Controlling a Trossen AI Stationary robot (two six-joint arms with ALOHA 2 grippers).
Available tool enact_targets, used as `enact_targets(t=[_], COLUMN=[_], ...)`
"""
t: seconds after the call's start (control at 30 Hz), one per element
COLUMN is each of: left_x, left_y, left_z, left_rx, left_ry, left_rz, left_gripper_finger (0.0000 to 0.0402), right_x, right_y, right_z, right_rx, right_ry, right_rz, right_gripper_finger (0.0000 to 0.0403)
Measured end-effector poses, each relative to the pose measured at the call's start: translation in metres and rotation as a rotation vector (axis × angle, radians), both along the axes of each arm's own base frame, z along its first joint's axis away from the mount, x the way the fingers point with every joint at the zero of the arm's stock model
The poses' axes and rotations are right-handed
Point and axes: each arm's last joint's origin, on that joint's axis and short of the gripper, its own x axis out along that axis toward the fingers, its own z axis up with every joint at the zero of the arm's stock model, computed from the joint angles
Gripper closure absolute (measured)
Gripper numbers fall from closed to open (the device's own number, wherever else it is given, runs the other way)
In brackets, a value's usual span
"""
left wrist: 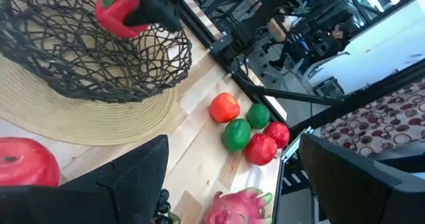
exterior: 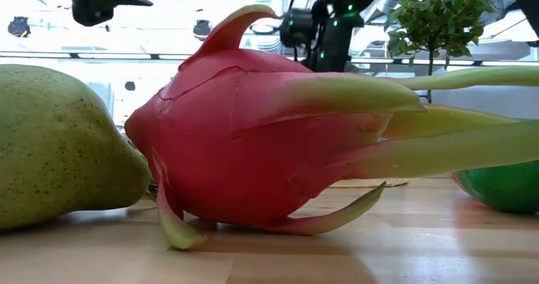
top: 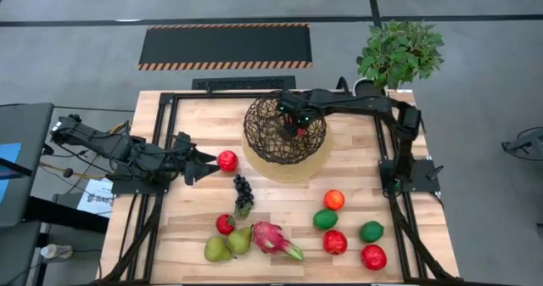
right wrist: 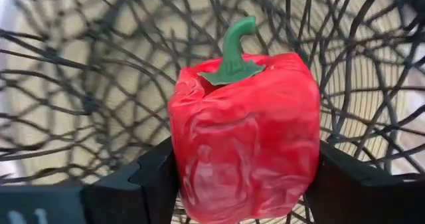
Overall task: Build produce basket
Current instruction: Put the red bell pepper into the black wire basket, then put the pink dragon fruit into the black wire basket
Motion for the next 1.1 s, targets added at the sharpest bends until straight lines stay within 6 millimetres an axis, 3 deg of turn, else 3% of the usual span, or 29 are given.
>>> enact_targets(t=[0.13, 0.43, 0.83, 0.93, 1.1], left_x=[0.0, 0.0, 0.0, 0.0, 0.0], left_y=[0.0, 0.0, 0.0, 0.0, 0.0], left_z=[0.0, -0.001, -0.001, -0.001, -0.001], left_rx=[0.0, -0.004, -0.003, -0.003, -0.005], left_ry=[0.0, 0.008, 0.007, 0.007, 0.008], left_rz=[0.001, 0.004, 0.012, 0.012, 0.006], left_gripper_finger=[0.0077, 0.0077, 0.0077, 0.0077, 0.0077], right_x=[0.002, 0.0, -0.003, -0.004, 0.006], right_y=[-0.002, -0.006, -0.011, -0.01, 0.011], right_z=[-0.011, -0.012, -0.012, -0.002, 0.041], right_rx=[0.013, 0.012, 0.016, 0.026, 0.006], right_ry=[0.035, 0.045, 0.06, 0.086, 0.064], right_rz=[-0.003, 0.004, -0.008, -0.003, 0.081], right_gripper_finger=[0.0137, 0.0133, 0.0022, 0.0011, 0.0006])
